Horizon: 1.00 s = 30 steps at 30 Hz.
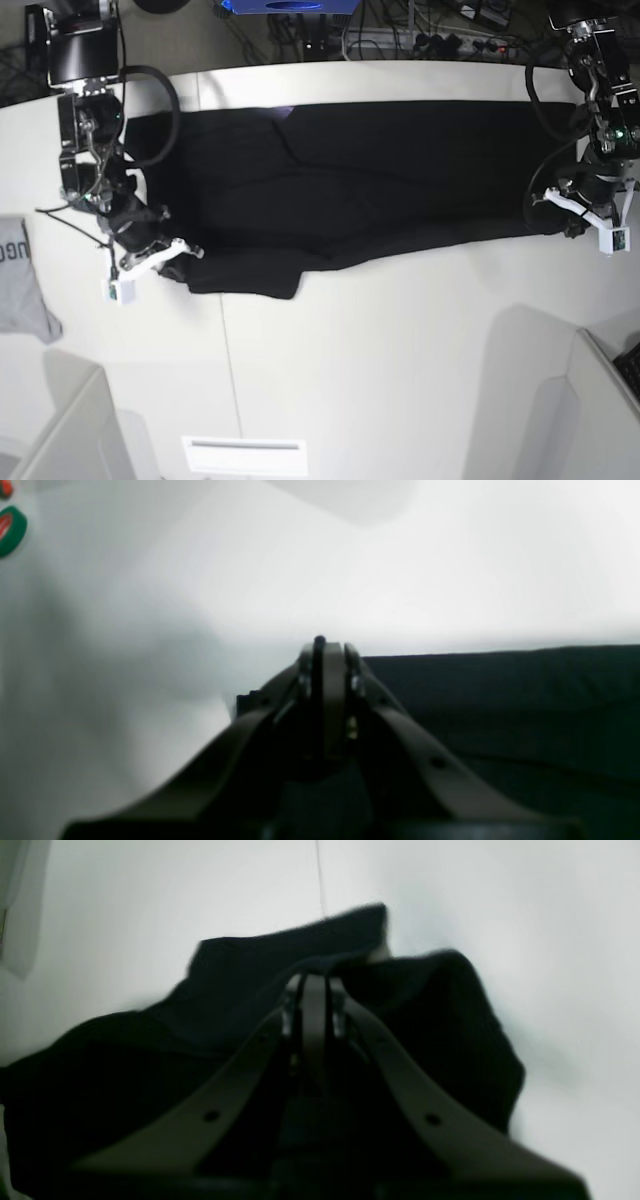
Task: Fold the T-shirt properly
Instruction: 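Lay the hem onto the collar edge, folding the shirt in half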
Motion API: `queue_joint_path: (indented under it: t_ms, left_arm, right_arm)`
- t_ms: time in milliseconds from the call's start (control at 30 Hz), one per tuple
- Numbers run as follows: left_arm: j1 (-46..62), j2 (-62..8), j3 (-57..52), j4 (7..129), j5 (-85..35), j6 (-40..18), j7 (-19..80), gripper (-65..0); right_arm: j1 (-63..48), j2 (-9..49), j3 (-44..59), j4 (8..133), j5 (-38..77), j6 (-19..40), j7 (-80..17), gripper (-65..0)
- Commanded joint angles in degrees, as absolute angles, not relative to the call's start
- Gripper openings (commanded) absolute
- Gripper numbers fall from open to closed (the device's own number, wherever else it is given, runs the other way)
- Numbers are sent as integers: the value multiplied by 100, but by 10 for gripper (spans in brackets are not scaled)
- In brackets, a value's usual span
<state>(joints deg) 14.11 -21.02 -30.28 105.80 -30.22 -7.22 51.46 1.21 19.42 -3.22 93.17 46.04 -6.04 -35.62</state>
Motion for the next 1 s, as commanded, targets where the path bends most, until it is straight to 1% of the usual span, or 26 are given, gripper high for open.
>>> queue_joint_path:
  t_ms: [0,233,333,433,533,633,767,967]
  left_arm:
    - [1411,-2158,-3178,10730,-3029,-708,5156,-650]
    - [1657,-2088,-3415,11248,-3029,-708,5499,-650]
    - [1807,-2105,-3468,11266,-3046,-716,5525,-650]
    - [2000,-2123,-3582,11257,-3451,-716,5525,-650]
    - [2246,-2290,-3802,11257,-4048,-716,5525,-650]
    - [2413,-2422,-3873,11257,-4365,-716,5525,-650]
    - [2589,-2545,-3881,11257,-4356,-716,5508,-650]
    - [2677,-2545,-3846,11257,-4057,-716,5525,-650]
  right_arm:
    - [207,2009,-277,9508,4637,-558,-3415,-650]
    - [-251,2009,-268,10088,4664,-558,-3415,-650]
    - [-514,1982,-4,10352,4664,-558,-3415,-650]
    - [-708,1982,242,10589,4664,-558,-3451,-650]
    - [-804,1974,505,10870,4664,-558,-3837,-650]
    - [-848,1956,716,11099,4664,-558,-4330,-650]
    - [-1165,1886,804,11371,4664,-558,-4418,-650]
    - [-1666,1877,804,11433,4664,-558,-4409,-650]
